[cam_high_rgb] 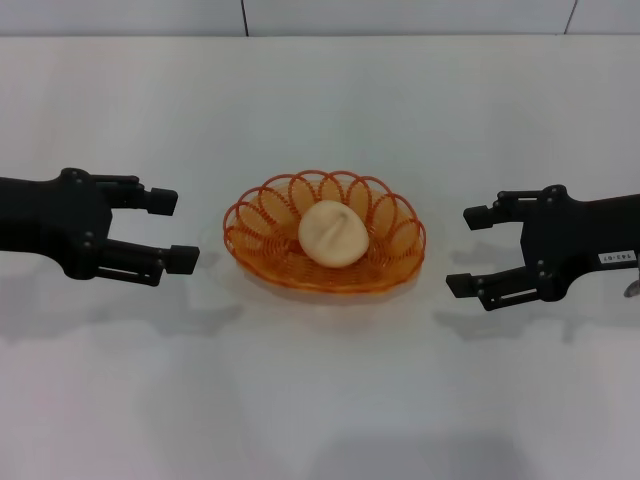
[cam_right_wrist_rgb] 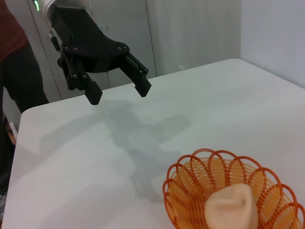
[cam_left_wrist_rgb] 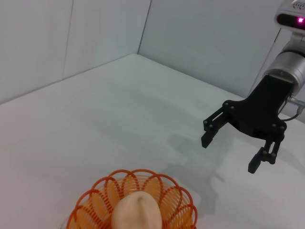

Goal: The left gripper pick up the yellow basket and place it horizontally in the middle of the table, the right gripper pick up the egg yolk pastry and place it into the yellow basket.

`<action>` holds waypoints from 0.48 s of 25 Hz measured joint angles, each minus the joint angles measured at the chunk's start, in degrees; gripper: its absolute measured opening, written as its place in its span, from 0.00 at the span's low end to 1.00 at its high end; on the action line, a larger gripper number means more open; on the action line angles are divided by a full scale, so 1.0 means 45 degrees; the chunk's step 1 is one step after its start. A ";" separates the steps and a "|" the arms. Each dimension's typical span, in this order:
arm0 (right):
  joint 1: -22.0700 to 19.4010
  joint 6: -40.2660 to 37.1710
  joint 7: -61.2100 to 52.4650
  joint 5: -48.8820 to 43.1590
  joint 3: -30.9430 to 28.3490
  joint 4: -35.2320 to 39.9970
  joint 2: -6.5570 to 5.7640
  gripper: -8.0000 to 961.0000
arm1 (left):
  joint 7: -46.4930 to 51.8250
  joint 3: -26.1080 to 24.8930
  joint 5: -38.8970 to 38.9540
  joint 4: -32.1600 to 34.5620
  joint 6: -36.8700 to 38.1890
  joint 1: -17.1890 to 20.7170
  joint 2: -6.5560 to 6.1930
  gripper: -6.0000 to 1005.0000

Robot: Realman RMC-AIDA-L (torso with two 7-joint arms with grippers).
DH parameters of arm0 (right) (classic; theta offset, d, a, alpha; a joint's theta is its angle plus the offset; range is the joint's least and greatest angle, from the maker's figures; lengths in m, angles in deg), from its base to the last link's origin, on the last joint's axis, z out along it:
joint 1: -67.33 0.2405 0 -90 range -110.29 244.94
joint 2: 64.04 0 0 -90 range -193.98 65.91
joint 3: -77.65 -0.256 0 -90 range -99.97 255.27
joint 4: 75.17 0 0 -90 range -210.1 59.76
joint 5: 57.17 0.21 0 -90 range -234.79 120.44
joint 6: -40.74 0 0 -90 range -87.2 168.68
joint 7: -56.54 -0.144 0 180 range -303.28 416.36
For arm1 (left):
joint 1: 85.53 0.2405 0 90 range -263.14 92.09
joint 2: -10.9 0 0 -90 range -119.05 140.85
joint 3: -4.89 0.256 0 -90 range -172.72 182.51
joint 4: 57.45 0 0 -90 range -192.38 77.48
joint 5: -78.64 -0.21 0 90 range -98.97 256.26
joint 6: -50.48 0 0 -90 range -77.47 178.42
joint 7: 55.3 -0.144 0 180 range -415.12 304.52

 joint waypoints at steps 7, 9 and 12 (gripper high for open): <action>0.0000 -0.0036 0.0000 0.0029 0.0019 0.0019 0.0000 0.89 | -0.0013 -0.0001 0.0011 0.0016 0.0042 -0.0011 0.0000 0.86; -0.0001 -0.0057 0.0000 0.0017 0.0020 0.0023 -0.0001 0.89 | -0.0003 0.0000 0.0027 0.0043 0.0056 -0.0011 0.0000 0.86; 0.0000 -0.0062 0.0001 0.0017 0.0020 0.0024 0.0000 0.89 | 0.0008 0.0000 0.0030 0.0074 0.0060 -0.0020 0.0001 0.86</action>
